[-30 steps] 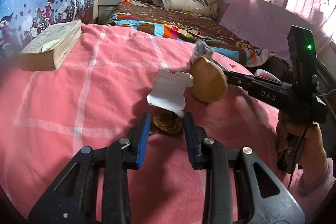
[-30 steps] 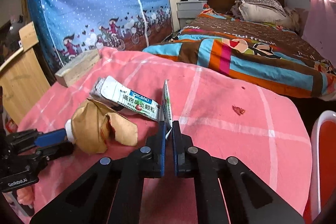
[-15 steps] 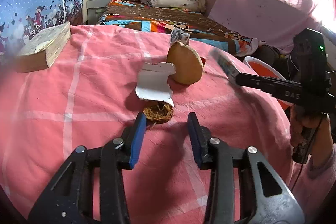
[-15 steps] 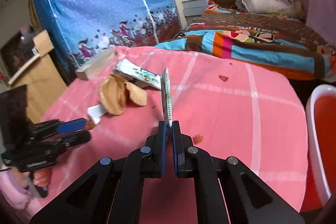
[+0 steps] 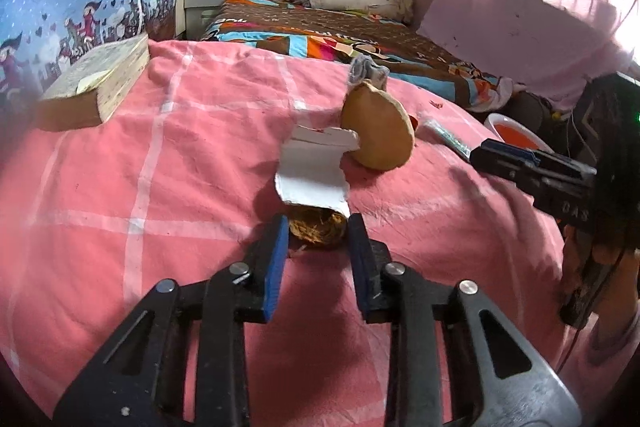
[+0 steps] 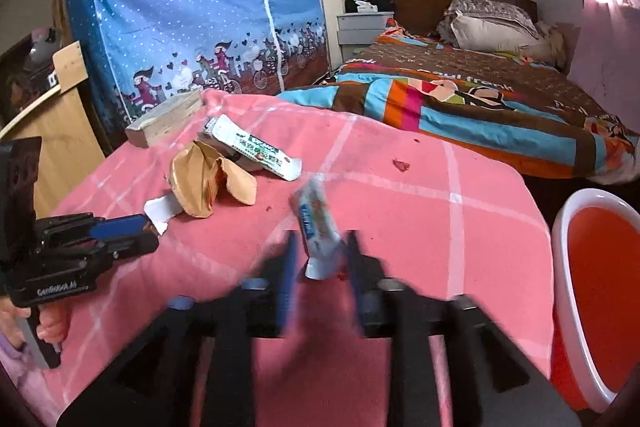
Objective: Collect trash
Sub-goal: 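Carry the ring and sachet over the red bucket and open both tools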
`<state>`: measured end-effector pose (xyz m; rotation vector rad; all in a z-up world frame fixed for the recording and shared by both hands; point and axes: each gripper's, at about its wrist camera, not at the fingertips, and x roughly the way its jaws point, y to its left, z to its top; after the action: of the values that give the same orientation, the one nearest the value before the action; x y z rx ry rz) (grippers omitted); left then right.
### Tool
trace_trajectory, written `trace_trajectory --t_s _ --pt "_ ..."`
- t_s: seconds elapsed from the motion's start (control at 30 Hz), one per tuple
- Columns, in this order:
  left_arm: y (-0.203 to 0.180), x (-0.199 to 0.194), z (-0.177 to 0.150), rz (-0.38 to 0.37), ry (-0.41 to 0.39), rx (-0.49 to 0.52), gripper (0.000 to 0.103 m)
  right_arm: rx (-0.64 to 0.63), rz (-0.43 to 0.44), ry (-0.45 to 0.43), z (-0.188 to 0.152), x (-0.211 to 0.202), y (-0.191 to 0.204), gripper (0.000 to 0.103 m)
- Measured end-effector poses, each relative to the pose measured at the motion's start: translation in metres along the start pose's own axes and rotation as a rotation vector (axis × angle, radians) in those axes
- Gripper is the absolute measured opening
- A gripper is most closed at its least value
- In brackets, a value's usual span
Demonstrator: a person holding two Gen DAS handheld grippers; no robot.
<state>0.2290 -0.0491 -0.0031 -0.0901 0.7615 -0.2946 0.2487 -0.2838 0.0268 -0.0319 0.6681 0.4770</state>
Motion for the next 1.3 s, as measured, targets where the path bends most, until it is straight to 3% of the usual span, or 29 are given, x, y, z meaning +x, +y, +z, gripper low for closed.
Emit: trace_trajectory --t_s 0.03,0.3,0.43,0.63,0.77,0.9,1.1,1.3 --pt "0.002 -0.001 0.0 -0.006 -0.004 -0.006 0.036 0.001 0.003 -0.006 0.0 0.0 0.0 0.041" --pt "-0.001 -0.013 -0.009 -0.003 -0.012 -0.01 0.035 -0.004 -0.027 0.029 0.007 0.019 0.003 0.041" --pt "-0.002 -0.017 -0.011 0.001 -0.025 -0.005 0.035 0.022 0.008 0.041 0.007 0.023 0.003 0.021" --pt "-0.007 -0.022 -0.009 0.011 -0.057 0.005 0.035 0.023 0.006 0.013 0.004 0.018 0.005 0.019" --pt "-0.019 -0.031 -0.003 0.004 -0.127 0.014 0.035 0.031 0.026 -0.101 0.005 -0.004 0.004 0.019" --pt "-0.042 -0.043 0.009 -0.008 -0.235 0.045 0.035 0.019 0.028 -0.28 0.007 -0.039 0.003 0.019" --pt "-0.085 -0.068 0.032 -0.031 -0.434 0.148 0.036 0.035 -0.03 -0.559 0.007 -0.097 -0.009 0.019" --pt "-0.13 -0.075 0.052 -0.088 -0.543 0.256 0.036 0.064 -0.136 -0.708 0.0 -0.14 -0.034 0.019"
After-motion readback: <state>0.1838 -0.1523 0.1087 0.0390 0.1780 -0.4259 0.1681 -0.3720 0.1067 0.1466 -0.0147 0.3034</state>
